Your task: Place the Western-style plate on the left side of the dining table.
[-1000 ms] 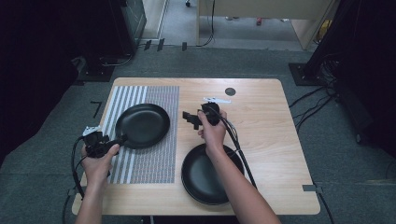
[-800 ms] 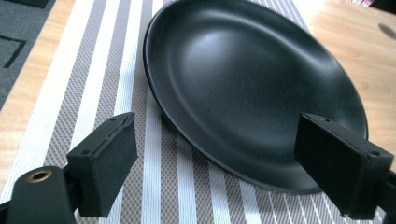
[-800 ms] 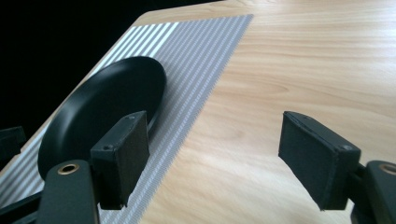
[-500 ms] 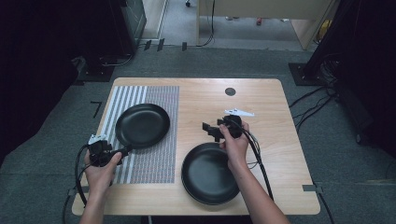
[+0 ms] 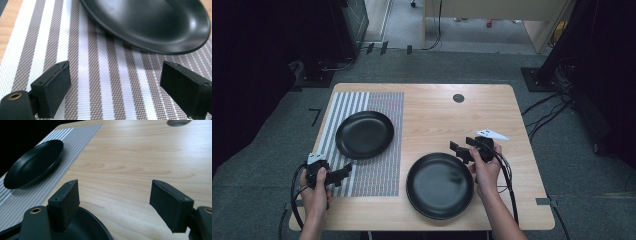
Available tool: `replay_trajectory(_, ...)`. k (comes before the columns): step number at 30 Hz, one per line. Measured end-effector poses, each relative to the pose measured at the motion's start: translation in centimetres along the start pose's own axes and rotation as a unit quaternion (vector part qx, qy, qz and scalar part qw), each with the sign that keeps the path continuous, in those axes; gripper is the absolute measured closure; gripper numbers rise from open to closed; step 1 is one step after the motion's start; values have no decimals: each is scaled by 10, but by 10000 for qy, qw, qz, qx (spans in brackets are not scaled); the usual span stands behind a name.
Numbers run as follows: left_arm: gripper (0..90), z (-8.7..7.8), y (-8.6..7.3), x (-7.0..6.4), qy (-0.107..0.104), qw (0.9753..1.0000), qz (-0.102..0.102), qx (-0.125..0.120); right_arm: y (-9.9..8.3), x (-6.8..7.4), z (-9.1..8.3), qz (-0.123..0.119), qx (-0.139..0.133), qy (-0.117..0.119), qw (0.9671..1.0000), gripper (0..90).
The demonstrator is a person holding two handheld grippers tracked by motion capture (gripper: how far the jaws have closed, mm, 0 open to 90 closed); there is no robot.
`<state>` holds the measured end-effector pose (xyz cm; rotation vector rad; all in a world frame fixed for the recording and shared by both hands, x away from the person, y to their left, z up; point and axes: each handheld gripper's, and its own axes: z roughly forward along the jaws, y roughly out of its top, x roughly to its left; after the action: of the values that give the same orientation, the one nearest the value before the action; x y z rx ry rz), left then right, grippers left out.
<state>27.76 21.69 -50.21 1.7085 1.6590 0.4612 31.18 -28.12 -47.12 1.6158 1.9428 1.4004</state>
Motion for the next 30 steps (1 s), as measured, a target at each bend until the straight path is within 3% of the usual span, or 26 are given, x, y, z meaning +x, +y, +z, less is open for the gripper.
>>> replay_trajectory(6,97,0,-4,3,182,9998,-89,30,-12,-14,-16,43,-37,-123,9999,238)
replay_trajectory(10,97,1,-6,2,262,9996,-20,45,-19,-24,-25,63,-55,-210,9997,238)
replay_trajectory(18,97,-1,-10,1,186,9998,72,-3,-33,-42,-41,26,-82,-512,9986,239)
replay_trajectory(30,97,-5,-16,1,301,9994,184,-55,-48,-65,-63,101,-42,-856,9963,239)
